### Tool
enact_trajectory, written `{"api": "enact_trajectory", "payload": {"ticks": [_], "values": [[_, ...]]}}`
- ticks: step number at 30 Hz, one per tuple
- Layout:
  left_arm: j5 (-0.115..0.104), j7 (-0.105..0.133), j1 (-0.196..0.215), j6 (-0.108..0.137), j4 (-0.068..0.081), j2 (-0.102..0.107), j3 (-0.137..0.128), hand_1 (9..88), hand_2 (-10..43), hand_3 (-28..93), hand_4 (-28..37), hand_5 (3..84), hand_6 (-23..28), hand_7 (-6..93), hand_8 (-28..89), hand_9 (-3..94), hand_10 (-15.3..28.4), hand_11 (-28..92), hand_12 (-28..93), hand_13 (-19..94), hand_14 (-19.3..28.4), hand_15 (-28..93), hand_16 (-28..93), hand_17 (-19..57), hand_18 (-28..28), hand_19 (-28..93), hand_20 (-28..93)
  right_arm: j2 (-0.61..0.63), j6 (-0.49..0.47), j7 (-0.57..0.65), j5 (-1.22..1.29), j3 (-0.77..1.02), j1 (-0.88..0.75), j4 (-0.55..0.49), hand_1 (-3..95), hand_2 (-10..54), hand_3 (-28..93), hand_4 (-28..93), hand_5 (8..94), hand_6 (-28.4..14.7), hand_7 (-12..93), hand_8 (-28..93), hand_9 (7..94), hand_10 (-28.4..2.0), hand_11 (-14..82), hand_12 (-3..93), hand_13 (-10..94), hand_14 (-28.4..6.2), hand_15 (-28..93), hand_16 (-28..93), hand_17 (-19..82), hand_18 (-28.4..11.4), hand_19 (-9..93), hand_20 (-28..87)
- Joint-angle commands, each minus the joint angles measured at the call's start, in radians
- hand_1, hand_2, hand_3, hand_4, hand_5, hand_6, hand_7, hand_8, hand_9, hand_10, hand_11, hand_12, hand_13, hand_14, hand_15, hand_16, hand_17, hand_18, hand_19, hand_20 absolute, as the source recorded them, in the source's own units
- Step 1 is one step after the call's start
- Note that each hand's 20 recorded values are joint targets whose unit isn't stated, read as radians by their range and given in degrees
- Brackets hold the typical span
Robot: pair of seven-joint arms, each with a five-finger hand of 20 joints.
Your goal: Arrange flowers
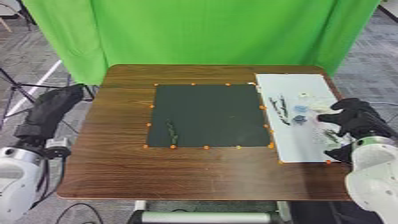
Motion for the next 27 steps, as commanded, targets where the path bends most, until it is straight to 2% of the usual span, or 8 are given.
{"api": "enact_trajectory", "payload": {"ticks": [1, 4, 15, 20, 22, 23, 25, 27], "values": [[0.023, -0.021, 0.036, -0.024, -0.021, -0.023, -0.018, 29.5, -9.5, 56, -19.2, 38.4, 6.3, 11.4, -5, 32.7, 13.5, 12, 14, 25, 15.5, 7, 4, 1.1, 10.7, 4, 12, 0.003, -0.038, 0.036, -0.039, 0.088, -0.136, 0.004, 38.2, -9.5, 58, -7, 52.8, -5.1, 14, -2, 61.7, -17.9, 9.2, 22.4, 85, -6.2, 43, 34, 53, -16.6, 87, 46], [0.032, -0.026, 0.045, -0.027, -0.026, -0.03, -0.02, 29.5, -9.5, 56, -19.2, 38.4, 6.4, 11.3, -5, 32.7, 13.6, 12, 14, 25, 15.6, 8, 4, 1.1, 10.8, 4, 13, -0.001, -0.042, 0.042, -0.044, 0.094, -0.15, 0.018, 38.1, -9.5, 58, -7, 52.8, -5.1, 14, -2, 61.9, -17.8, 9.3, 22.5, 85, -6.2, 44, 34, 53, -16.5, 88, 46], [0.053, -0.057, 0.035, -0.074, -0.028, -0.038, -0.022, 29.3, -9.5, 56, -18.9, 38.5, 6.4, 11.1, -5, 32.7, 13.7, 12, 14, 26, 15.9, 8, 4, 0.9, 11.1, 5, 13, -0.016, -0.011, 0.082, -0.08, 0.026, -0.146, 0.094, 41.8, -9.5, 58, -8, 56.3, -4.2, 16, -2, 67.6, -16.8, 15.6, 24.6, 87, -4.9, 47, 34, 54, -16.2, 90, 47], [0.051, -0.061, 0.037, -0.076, -0.032, -0.04, -0.025, 29.4, -9.5, 55, -18.7, 38.4, 6.3, 11.3, -5, 32.8, 13.7, 12, 14, 26, 15.9, 9, 4, 0.9, 11.1, 5, 13, -0.021, 0.036, 0.096, -0.093, -0.011, -0.137, 0.127, 45.8, -9.5, 59, -11, 59.4, -3.1, 19, -3, 72.1, -15.5, 18.9, 24.4, 89, -4.3, 48, 34, 56, -15.5, 90, 46], [0.049, -0.062, 0.038, -0.076, -0.033, -0.039, -0.025, 29.4, -9.5, 55, -18.7, 38.4, 6.3, 11.3, -5, 32.8, 13.6, 12, 14, 26, 16.0, 9, 4, 0.9, 11.2, 5, 13, -0.018, 0.077, 0.097, -0.114, -0.023, -0.136, 0.14, 49.9, -9.5, 56, -11, 60.9, -2.4, 20, 4, 74.0, -15.0, 19.9, 24.0, 89, -4.2, 48, 34, 56, -15.2, 91, 45], [0.05, -0.062, 0.038, -0.078, -0.033, -0.038, -0.026, 29.4, -9.5, 55, -18.7, 38.4, 6.3, 11.2, -5, 32.8, 13.7, 12, 14, 26, 16.0, 9, 4, 0.9, 11.1, 5, 13, -0.017, 0.1, 0.096, -0.12, -0.026, -0.135, 0.145, 56.0, -9.5, 48, -9, 63.9, -2.3, 19, 14, 77.8, -13.4, 17.5, 29.6, 90, -3.8, 48, 34, 57, -14.9, 91, 44], [0.047, -0.064, 0.036, -0.078, -0.033, -0.037, -0.026, 29.4, -9.5, 56, -18.7, 38.4, 6.3, 11.2, -5, 32.8, 13.7, 12, 14, 26, 16.0, 9, 4, 0.9, 11.2, 5, 13, -0.011, 0.156, 0.093, -0.134, -0.033, -0.129, 0.151, 60.7, -9.5, 44, -8, 68.8, -2.2, 18, 19, 83.8, -11.4, 15.7, 34.5, 91, -3.3, 48, 35, 58, -14.6, 92, 44], [0.046, -0.065, 0.031, -0.079, -0.032, -0.033, -0.025, 29.4, -9.5, 56, -18.6, 38.5, 6.3, 11.2, -5, 32.8, 13.7, 12, 14, 26, 16.1, 9, 4, 0.8, 11.2, 5, 13, -0.006, 0.178, 0.095, -0.154, -0.024, -0.132, 0.146, 63.0, -8.4, 46, -10, 74.3, -2.3, 19, 21, 88.0, -10.7, 21.5, 31.5, 93, -2.5, 49, 35, 61, -14.1, 93, 44]]}}
